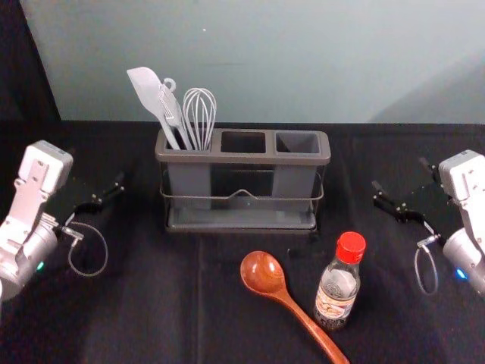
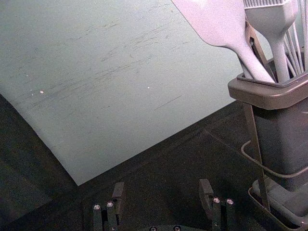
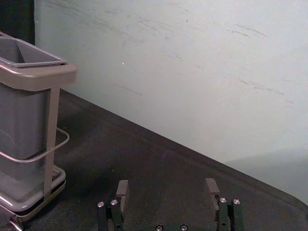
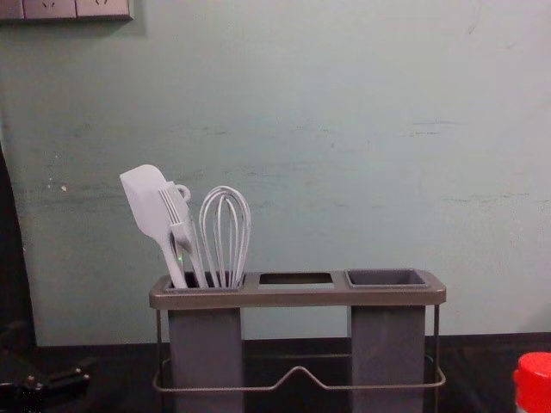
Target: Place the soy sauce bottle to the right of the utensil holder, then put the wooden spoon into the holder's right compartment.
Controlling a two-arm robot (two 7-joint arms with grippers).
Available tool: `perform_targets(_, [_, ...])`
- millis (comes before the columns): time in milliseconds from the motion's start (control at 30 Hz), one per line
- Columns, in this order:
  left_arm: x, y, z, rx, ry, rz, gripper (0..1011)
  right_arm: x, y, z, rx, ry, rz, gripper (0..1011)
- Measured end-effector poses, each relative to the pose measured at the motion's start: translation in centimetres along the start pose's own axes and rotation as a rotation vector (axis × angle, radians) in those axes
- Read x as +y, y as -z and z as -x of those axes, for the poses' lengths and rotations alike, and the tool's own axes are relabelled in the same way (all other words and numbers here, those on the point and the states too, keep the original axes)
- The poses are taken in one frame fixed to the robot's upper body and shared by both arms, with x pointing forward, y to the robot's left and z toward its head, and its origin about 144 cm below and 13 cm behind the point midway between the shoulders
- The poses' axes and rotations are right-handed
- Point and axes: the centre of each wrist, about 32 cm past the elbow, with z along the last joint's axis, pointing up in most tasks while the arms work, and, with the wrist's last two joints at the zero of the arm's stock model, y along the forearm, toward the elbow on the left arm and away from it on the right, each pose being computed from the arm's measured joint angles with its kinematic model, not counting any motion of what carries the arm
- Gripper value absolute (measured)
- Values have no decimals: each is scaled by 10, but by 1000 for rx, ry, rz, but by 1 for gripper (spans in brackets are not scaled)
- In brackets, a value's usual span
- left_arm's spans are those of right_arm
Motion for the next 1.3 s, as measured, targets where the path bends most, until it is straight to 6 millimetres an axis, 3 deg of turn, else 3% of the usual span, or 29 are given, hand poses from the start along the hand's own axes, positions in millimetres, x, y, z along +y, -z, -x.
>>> perform_targets(1300, [0, 0, 0, 0, 0, 0, 1000, 0, 0, 0, 0, 0, 0, 1003])
